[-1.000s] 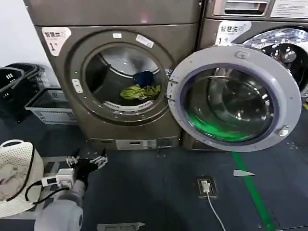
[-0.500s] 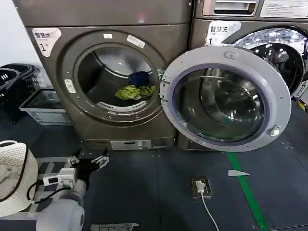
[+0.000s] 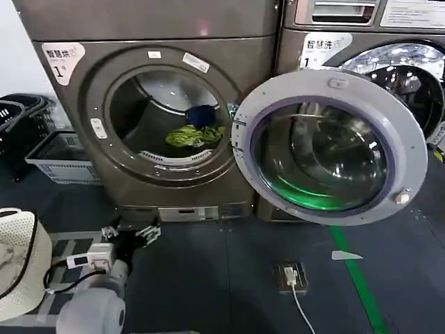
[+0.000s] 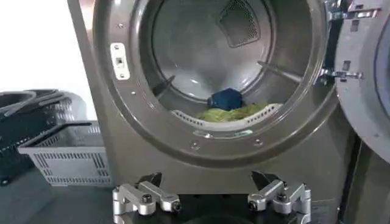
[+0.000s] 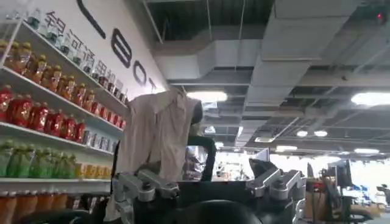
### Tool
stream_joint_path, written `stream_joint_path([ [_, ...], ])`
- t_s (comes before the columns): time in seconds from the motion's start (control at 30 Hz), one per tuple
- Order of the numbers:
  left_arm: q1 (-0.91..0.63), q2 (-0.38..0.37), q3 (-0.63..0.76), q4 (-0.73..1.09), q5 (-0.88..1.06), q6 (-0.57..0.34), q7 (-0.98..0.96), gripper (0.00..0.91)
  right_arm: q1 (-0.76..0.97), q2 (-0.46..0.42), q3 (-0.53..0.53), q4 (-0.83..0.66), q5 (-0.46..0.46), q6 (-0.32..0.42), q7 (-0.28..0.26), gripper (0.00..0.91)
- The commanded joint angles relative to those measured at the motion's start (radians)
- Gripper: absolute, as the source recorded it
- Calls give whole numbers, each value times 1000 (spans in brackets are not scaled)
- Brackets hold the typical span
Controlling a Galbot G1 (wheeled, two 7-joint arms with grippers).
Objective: Grasp the clothes from the dryer.
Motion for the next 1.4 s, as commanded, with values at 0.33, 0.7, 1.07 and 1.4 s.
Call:
stream_joint_path([
  [0.33, 1, 1, 7, 4, 3, 49, -3, 907, 0, 6, -1, 4, 4, 1, 2, 907],
  [0.7, 1, 5, 5, 4, -1, 49, -7, 907, -2, 9, -2, 5, 4, 1, 2, 907],
  [1.07, -3, 7, 9, 5, -2, 49, -7, 907, -7, 9, 1, 3, 6, 1, 2, 907],
  [1.4, -1, 5, 12, 2, -2, 49, -6, 907, -9, 12, 1, 8, 5, 1, 2, 907],
])
